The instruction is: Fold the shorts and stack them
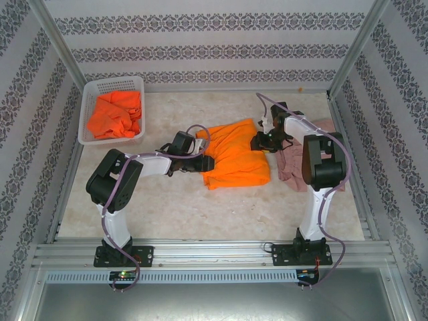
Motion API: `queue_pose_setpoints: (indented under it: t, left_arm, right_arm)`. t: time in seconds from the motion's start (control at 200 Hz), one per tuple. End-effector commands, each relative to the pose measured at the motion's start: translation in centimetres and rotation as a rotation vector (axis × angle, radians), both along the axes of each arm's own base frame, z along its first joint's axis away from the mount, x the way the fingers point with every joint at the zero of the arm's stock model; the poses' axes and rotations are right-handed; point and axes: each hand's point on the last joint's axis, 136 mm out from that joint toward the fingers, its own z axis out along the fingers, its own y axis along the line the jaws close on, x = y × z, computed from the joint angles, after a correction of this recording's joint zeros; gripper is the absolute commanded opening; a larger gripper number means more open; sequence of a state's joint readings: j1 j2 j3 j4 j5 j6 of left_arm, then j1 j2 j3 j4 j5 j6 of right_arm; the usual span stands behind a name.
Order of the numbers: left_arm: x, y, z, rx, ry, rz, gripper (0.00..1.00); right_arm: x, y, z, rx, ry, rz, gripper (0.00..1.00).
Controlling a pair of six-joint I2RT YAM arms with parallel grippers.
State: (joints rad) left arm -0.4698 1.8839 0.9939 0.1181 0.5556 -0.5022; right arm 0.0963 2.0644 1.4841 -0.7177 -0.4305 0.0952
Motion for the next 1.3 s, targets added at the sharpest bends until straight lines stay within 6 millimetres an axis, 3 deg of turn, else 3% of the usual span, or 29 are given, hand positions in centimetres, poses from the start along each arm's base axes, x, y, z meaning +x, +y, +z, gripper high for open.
queue_pose_setpoints:
  t: [0.0, 0.125, 0.315, 0.44, 0.605, 0.804, 1.074, 1.294]
  left_arm:
    - [-0.7, -0.4, 0.2, -0.049, 0.018, -0.002, 0.47]
    - [-0.3, -0.6, 2.4, -0.085, -0.026, 0.005, 0.53]
    - [-0.1, 0.3, 6.7, -0.105, -0.139, 0.042, 0.77]
    - [-0.4, 1.4, 9.2, -0.092, -0.213, 0.068, 1.0]
    - [-1.0, 2.5, 10.7, -0.072, -0.265, 0.083, 1.0]
    - [-1.5, 3.2, 10.7, -0.071, -0.276, 0.102, 1.0]
    - [-1.4, 3.1, 10.7, -0.086, -0.278, 0.11, 1.0]
    - [-1.4, 3.2, 10.7, -0.082, -0.279, 0.108, 1.0]
  right_arm:
    - [-0.4, 0.6, -0.4, -0.007, 0.024, 0.022, 0.32]
    - [-0.6, 0.2, -0.3, -0.053, 0.021, 0.022, 0.0]
    - [-0.7, -1.1, 1.4, -0.177, -0.039, 0.01, 0.0]
    - [-0.7, -1.7, 5.0, -0.23, -0.124, 0.008, 0.0]
    - [-1.6, -2.7, 9.8, -0.287, -0.197, 0.018, 0.0]
    - [-3.3, -6.0, 14.2, -0.421, -0.184, 0.022, 0.0]
    - [-3.9, -9.0, 18.4, -0.527, -0.222, -0.014, 0.0]
    - [-4.1, -9.8, 20.8, -0.544, -0.238, -0.026, 0.0]
